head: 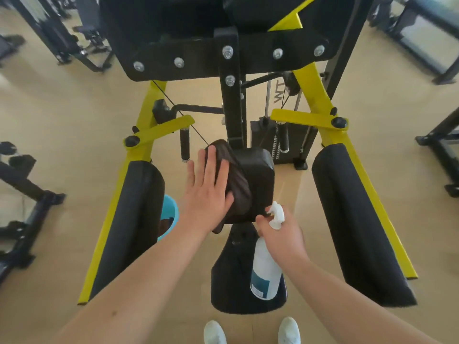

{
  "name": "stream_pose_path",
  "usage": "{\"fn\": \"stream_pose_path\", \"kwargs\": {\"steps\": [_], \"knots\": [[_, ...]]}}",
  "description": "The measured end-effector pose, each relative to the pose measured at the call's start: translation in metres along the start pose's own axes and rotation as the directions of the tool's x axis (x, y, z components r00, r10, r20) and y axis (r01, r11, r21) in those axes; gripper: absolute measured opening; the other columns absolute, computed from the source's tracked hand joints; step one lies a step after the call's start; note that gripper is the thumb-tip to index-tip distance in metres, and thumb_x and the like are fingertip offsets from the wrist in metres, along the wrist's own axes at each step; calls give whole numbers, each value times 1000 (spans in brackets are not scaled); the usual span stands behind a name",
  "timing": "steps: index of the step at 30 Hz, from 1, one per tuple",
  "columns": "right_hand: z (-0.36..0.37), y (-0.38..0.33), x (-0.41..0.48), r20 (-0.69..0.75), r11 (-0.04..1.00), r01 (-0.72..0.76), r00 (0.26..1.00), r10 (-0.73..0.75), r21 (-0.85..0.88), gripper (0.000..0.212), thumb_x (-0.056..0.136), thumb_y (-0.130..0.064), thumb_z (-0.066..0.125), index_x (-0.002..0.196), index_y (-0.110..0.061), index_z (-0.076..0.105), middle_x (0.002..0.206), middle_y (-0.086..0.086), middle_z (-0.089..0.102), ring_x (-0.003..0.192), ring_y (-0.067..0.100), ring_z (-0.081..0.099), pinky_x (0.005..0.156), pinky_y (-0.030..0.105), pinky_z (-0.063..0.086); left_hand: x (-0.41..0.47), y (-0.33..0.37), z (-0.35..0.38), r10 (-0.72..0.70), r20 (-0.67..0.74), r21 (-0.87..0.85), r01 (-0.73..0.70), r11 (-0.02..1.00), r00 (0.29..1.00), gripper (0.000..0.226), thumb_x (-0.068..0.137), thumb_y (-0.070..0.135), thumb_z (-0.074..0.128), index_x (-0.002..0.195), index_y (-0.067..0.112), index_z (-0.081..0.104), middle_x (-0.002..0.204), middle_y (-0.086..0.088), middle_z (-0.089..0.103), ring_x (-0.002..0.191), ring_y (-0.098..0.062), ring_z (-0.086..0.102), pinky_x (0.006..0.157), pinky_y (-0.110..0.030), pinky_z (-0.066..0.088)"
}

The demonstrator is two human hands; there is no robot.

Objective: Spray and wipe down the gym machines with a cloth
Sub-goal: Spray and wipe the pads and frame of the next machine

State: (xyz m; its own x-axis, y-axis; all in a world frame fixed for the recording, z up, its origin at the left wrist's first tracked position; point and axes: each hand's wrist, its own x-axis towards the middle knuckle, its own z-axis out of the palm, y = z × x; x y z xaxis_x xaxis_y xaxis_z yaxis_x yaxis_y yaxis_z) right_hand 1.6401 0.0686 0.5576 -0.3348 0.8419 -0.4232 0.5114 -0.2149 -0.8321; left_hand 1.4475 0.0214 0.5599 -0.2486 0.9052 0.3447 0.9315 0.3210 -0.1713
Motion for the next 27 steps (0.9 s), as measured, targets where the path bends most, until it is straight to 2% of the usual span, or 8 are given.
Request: {"fn": "stream_pose_path", "kwargs": {"steps": [4, 9, 12, 16, 19, 22, 25, 27], "knots": [[14, -1, -7, 41, 1000, 0, 999, -1, 10, 18, 98, -39, 63, 90, -39, 46, 83, -15, 55, 72, 13, 57, 63, 24, 49, 7, 12, 8, -154, -30, -246, 142, 959, 988, 88, 96, 48, 54, 161, 10, 9, 168, -27, 4, 155, -48, 4, 125, -60, 17], [28, 8, -9, 13, 998, -45, 999, 45, -47, 15, 96, -42, 63, 90, -37, 51, 85, -2, 64, 77, 18, 63, 73, 36, 56, -14, 27, 38, -314, -56, -503, 245, 829, 948, 95, 96, 48, 60, 160, 10, 1, 166, -27, -2, 155, -47, 5, 125, -53, 23], [33, 19, -7, -1, 994, -29, 1000, 29, -102, 13, 95, -43, 63, 91, -42, 51, 84, -5, 65, 77, 17, 65, 73, 38, 58, -36, 39, 54, -406, 117, -649, 379, 659, 906, 104, 93, 46, 63, 158, 16, -12, 168, -17, -4, 155, -40, 17, 122, -45, 32], [35, 34, -2, -25, 990, -20, 1000, 17, -138, 13, 95, -43, 65, 91, -43, 52, 84, -13, 64, 78, 16, 65, 76, 34, 58, -53, 41, 74, -530, 383, -765, 581, 276, 756, 97, 87, 30, 71, 157, 38, 5, 155, -1, 36, 139, -20, 44, 113, -40, 46], [34, 46, -1, -41, 990, -19, 999, 14, -139, 10, 94, -41, 65, 94, -41, 56, 83, -11, 66, 78, 15, 67, 77, 35, 59, -62, 43, 89, -518, 513, -731, 665, 153, 684, 81, 89, 33, 65, 152, 46, 15, 141, 3, 51, 121, -25, 61, 98, -46, 57], [32, 56, -1, -35, 984, -22, 999, 17, -175, 10, 94, -41, 65, 96, -36, 56, 83, -8, 66, 79, 17, 66, 78, 38, 60, -71, 47, 98, -506, 595, -631, 753, 187, 625, 61, 94, 23, 59, 148, 28, 30, 131, -3, 62, 115, -27, 64, 96, -44, 56], [31, 63, -4, -21, 978, -25, 1000, 21, -205, 13, 95, -42, 64, 99, -33, 54, 85, -5, 65, 79, 18, 65, 76, 38, 60, -91, 47, 104, -381, 765, -353, 832, 428, 520, 34, 102, 25, 50, 133, 11, 56, 126, -14, 67, 116, -33, 64, 98, -41, 52], [30, 66, -7, -7, 976, -36, 999, 35, -216, 16, 96, -44, 63, 105, -34, 54, 87, -5, 65, 79, 18, 65, 73, 35, 59, -109, 51, 102, -318, 832, -254, 822, 509, 454, 35, 105, 32, 48, 130, 10, 59, 130, -13, 65, 119, -31, 63, 102, -37, 50]]}}
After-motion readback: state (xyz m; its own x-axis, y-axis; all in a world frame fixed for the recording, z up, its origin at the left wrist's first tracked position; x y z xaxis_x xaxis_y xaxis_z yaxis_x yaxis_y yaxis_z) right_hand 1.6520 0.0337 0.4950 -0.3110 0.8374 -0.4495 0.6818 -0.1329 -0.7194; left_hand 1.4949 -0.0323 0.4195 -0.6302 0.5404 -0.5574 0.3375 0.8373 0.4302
